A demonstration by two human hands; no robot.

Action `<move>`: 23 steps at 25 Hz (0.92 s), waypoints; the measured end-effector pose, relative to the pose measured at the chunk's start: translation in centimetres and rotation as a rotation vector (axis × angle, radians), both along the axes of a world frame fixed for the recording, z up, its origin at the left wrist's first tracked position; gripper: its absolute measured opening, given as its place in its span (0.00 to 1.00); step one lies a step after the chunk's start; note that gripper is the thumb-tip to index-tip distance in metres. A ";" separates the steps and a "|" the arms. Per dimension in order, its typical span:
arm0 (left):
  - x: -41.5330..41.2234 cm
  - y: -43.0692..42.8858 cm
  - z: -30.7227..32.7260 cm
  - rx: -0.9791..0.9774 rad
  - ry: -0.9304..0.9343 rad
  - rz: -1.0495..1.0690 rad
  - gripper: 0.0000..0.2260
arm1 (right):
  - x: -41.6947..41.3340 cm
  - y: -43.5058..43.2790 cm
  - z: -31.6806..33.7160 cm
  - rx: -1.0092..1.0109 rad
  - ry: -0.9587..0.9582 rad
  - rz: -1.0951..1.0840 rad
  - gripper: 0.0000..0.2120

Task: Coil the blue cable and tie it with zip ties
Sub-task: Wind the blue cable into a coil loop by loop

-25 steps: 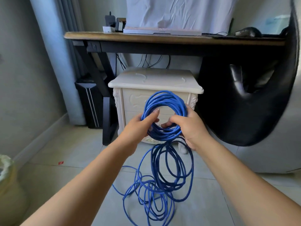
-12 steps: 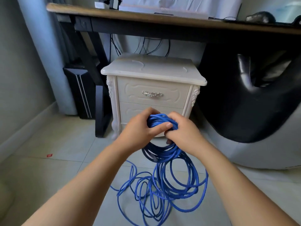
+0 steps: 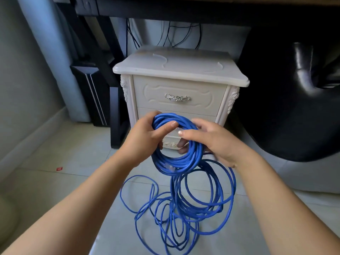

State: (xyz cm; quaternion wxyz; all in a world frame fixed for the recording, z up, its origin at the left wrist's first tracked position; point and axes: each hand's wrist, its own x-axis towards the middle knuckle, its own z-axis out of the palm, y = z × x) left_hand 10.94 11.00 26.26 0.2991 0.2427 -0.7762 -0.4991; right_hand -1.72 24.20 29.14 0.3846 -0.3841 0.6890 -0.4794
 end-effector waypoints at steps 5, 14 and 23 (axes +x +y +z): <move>-0.5 -2.0 -1.1 0.237 0.125 0.096 0.13 | -0.8 -0.6 -1.3 0.110 0.051 0.058 0.37; -2.3 0.6 -0.9 0.349 0.139 0.200 0.15 | 0.1 -2.5 -3.5 -0.045 -0.072 -0.351 0.06; -2.5 1.4 -3.9 0.427 -0.361 -0.099 0.06 | -3.8 -1.0 -1.6 -0.444 -0.808 -0.425 0.05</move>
